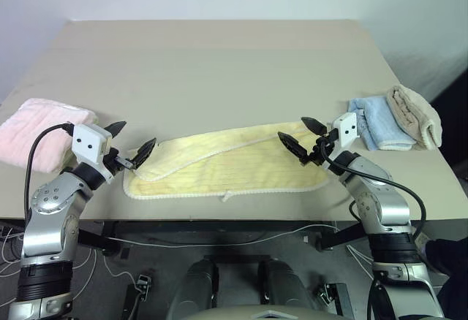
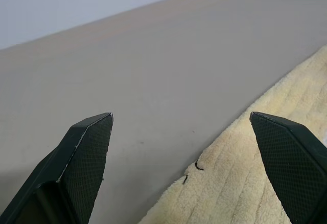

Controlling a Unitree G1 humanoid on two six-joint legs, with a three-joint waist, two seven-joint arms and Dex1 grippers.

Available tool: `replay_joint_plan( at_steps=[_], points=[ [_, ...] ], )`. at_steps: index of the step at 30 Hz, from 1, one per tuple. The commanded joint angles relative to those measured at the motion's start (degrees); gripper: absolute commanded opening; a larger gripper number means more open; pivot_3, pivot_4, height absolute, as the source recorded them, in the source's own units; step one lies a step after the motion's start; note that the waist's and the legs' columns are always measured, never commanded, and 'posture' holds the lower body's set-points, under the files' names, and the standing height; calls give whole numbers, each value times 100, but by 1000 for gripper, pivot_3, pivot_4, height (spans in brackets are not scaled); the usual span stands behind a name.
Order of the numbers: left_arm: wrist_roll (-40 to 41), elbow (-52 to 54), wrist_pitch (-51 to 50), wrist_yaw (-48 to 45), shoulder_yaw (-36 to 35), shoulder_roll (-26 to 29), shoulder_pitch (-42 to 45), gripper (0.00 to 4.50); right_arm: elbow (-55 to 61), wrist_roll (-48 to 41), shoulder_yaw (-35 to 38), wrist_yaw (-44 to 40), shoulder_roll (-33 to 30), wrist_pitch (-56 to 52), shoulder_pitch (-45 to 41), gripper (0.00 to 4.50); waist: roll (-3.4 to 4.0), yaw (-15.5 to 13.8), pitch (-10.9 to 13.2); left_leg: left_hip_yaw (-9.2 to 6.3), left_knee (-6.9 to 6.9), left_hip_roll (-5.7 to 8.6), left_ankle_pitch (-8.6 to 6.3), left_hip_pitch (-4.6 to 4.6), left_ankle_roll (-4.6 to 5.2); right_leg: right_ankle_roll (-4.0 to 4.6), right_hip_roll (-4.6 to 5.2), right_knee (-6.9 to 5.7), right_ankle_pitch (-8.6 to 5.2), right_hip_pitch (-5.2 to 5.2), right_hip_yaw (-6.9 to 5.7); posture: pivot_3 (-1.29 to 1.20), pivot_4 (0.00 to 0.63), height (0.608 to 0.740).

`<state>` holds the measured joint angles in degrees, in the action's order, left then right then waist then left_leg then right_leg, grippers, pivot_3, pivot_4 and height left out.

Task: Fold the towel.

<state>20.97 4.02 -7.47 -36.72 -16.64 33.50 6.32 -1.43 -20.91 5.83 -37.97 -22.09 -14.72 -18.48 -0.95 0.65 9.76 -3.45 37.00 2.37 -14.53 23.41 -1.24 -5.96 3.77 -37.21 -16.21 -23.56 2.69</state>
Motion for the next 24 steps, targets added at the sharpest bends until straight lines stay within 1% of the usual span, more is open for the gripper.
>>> replay_joint_plan(
  at_steps=[1, 5, 9, 11, 14, 17, 18, 19, 22, 24],
  points=[
    [81, 205, 33, -18, -52, -8, 41, 4500, 326, 113, -47, -252, -368, 54, 45, 4459, 0, -2, 0, 0, 1, 1, 0, 0, 0, 0, 1, 0, 0, 0, 0, 0, 150, 740],
    [128, 193, 41, -89, -2, -108, -65, 4500, 519, 155, -40, -631, -921, -15, 318, 4459, 0, 0, 0, 0, 0, -1, 0, 0, 0, 0, -1, 1, 0, 1, -1, 0, 150, 740],
    [212, 263, -21, -391, 49, -29, -268, 4500, 885, 99, 46, -956, -1497, -275, 679, 4459, 0, 2, 0, 0, -1, -2, 0, 0, 0, 1, 0, 1, 0, 1, 0, 0, 150, 740],
    [218, 132, -9, -558, 38, 37, -290, 4500, 949, 123, 88, -1009, -1681, -314, 772, 4459, 0, 4, 0, 0, 0, -2, 0, -1, 0, 1, 0, 2, -1, 2, 1, 0, 150, 740],
    [191, -3, 31, -871, 59, 208, -254, 4500, 936, 193, 112, -937, -1739, -263, 798, 4459, 0, 3, 0, -1, 0, -3, 0, -3, 0, 1, 0, 2, -1, 5, 1, 0, 150, 740],
    [40, -399, 136, -1324, 119, 615, -81, 4500, 982, 201, 97, -872, -1699, -254, 805, 4459, 0, 3, 0, -1, -1, -3, 0, -3, 1, 2, 0, 3, -1, 5, 2, 0, 150, 740],
    [-145, -672, 268, -1578, 239, 880, 33, 4500, 1003, 212, 79, -821, -1657, -250, 799, 4459, 0, 4, 0, -1, 0, -3, 0, -3, 0, 2, 0, 3, -1, 5, 2, 0, 150, 740],
    [-90, -903, 281, -1962, 287, 1098, 205, 4500, 1013, 228, 59, -761, -1602, -226, 806, 4459, 0, 0, 0, -1, 0, -3, 0, -3, 0, 2, 0, 3, -1, 5, 1, 0, 150, 740],
    [55, -1377, 388, -2729, 407, 1451, 582, 4500, 1040, 270, 11, -624, -1491, -179, 847, 4459, 1, -4, 1, -1, 0, -2, 0, -3, 1, 3, 1, 7, -1, 8, -3, 0, 150, 740],
    [-289, -1848, 800, -3174, 700, 1722, 943, 4500, 1077, 321, -26, -485, -1356, -140, 921, 4459, 1, -10, 1, -1, -1, -1, -1, -3, 2, 2, 3, 10, -1, 9, -4, 0, 150, 740]
  ],
)
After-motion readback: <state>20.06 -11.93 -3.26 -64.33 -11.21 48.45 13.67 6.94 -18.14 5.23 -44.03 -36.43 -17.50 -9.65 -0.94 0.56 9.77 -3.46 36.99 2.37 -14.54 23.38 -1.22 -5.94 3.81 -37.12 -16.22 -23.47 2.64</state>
